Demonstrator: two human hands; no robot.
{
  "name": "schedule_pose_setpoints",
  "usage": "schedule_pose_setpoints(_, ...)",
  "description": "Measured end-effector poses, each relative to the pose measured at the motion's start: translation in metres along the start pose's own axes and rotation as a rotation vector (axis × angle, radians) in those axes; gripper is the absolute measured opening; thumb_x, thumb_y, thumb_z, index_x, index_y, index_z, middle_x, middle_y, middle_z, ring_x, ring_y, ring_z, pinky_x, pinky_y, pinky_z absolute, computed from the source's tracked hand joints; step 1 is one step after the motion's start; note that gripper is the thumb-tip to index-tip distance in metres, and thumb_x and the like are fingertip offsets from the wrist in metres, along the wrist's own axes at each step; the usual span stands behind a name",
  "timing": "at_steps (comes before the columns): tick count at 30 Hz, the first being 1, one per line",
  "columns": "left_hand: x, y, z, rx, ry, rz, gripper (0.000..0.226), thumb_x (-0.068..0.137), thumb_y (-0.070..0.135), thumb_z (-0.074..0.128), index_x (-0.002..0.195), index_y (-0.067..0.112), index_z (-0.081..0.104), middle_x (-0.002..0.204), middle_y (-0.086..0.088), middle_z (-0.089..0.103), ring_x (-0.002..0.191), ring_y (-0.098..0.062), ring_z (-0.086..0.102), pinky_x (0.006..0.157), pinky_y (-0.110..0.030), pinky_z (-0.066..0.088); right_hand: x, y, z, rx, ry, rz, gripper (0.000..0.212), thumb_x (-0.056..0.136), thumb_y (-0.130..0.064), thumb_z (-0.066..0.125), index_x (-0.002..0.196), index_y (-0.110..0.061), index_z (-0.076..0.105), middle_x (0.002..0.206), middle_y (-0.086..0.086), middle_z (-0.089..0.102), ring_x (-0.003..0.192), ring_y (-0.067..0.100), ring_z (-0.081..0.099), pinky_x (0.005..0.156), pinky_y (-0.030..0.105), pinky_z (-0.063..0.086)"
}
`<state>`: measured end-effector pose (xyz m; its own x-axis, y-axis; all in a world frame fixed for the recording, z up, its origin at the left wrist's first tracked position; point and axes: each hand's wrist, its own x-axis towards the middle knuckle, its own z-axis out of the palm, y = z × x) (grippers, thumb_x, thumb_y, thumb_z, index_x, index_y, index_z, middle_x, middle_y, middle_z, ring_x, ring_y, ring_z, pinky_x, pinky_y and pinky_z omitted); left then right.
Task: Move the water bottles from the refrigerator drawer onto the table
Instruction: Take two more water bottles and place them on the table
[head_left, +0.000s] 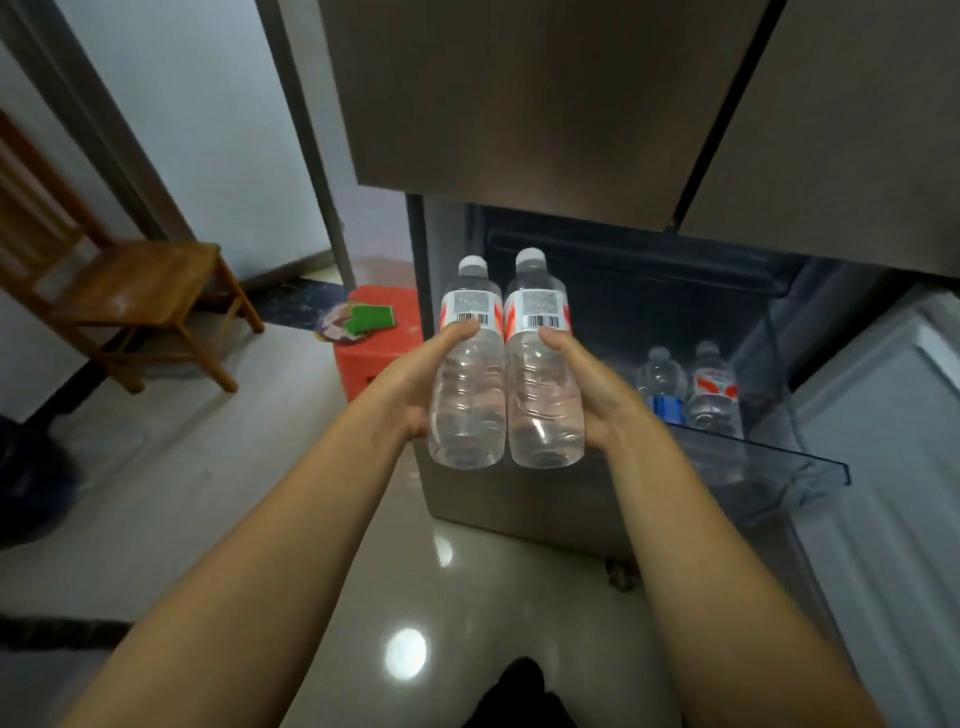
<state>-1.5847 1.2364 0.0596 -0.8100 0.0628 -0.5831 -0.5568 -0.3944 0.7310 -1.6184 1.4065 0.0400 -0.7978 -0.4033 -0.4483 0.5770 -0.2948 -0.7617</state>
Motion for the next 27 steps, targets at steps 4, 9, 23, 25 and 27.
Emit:
schedule_pose_setpoints(4, -0.045, -0.011, -0.066, 0.004, 0.087, 0.196, 0.017, 0.092, 0.022, 0.059, 0.109, 0.020, 0.057, 0.098, -0.011, 0.069, 0.086, -0.026, 0.068, 0.077, -0.041, 0.056, -0.004, 0.045, 0.065, -0.238, 0.066, -0.152, 0.063, 0.079, -0.032, 0.075, 0.133, -0.013, 0.048, 0.117, 0.013, 0.067, 0.097, 0.029, 0.070, 0.086, 0.047, 0.056)
schedule_pose_setpoints(9, -0.116, -0.032, -0.162, 0.161, 0.378, 0.416, 0.045, 0.086, 0.025, 0.068, 0.125, 0.030, 0.046, 0.112, -0.004, 0.066, 0.095, -0.022, 0.069, 0.076, -0.039, 0.058, -0.017, 0.111, 0.156, -0.511, 0.023, -0.250, 0.054, 0.084, -0.030, 0.070, 0.131, -0.024, 0.043, 0.111, -0.005, 0.064, 0.095, 0.013, 0.067, 0.080, 0.031, 0.056)
schedule_pose_setpoints(23, -0.271, -0.114, -0.366, 0.082, 1.198, 0.540, 0.073, 0.082, 0.021, 0.073, 0.141, 0.024, 0.029, 0.117, 0.008, 0.049, 0.106, -0.011, 0.053, 0.089, -0.028, 0.045, -0.013, 0.296, 0.357, -0.900, -0.400, -0.319, 0.062, 0.082, -0.022, 0.074, 0.130, -0.014, 0.036, 0.115, 0.001, 0.057, 0.098, 0.014, 0.058, 0.068, 0.008, 0.041)
schedule_pose_setpoints(25, -0.281, -0.124, -0.381, 0.048, 1.278, 0.532, 0.073, 0.082, 0.017, 0.073, 0.141, 0.021, 0.029, 0.117, 0.006, 0.049, 0.106, -0.012, 0.053, 0.089, -0.027, 0.045, -0.010, 0.312, 0.374, -0.939, -0.462, -0.303, 0.062, 0.081, -0.022, 0.074, 0.130, -0.014, 0.037, 0.115, 0.002, 0.056, 0.099, 0.015, 0.058, 0.071, 0.012, 0.042)
schedule_pose_setpoints(27, -0.289, -0.128, -0.395, 0.009, 1.340, 0.515, 0.073, 0.082, 0.017, 0.073, 0.140, 0.020, 0.030, 0.116, 0.004, 0.050, 0.106, -0.014, 0.055, 0.090, -0.028, 0.046, -0.004, 0.324, 0.391, -0.976, -0.521, -0.294, 0.061, 0.081, -0.022, 0.074, 0.129, -0.015, 0.036, 0.115, 0.002, 0.056, 0.098, 0.015, 0.058, 0.071, 0.013, 0.042)
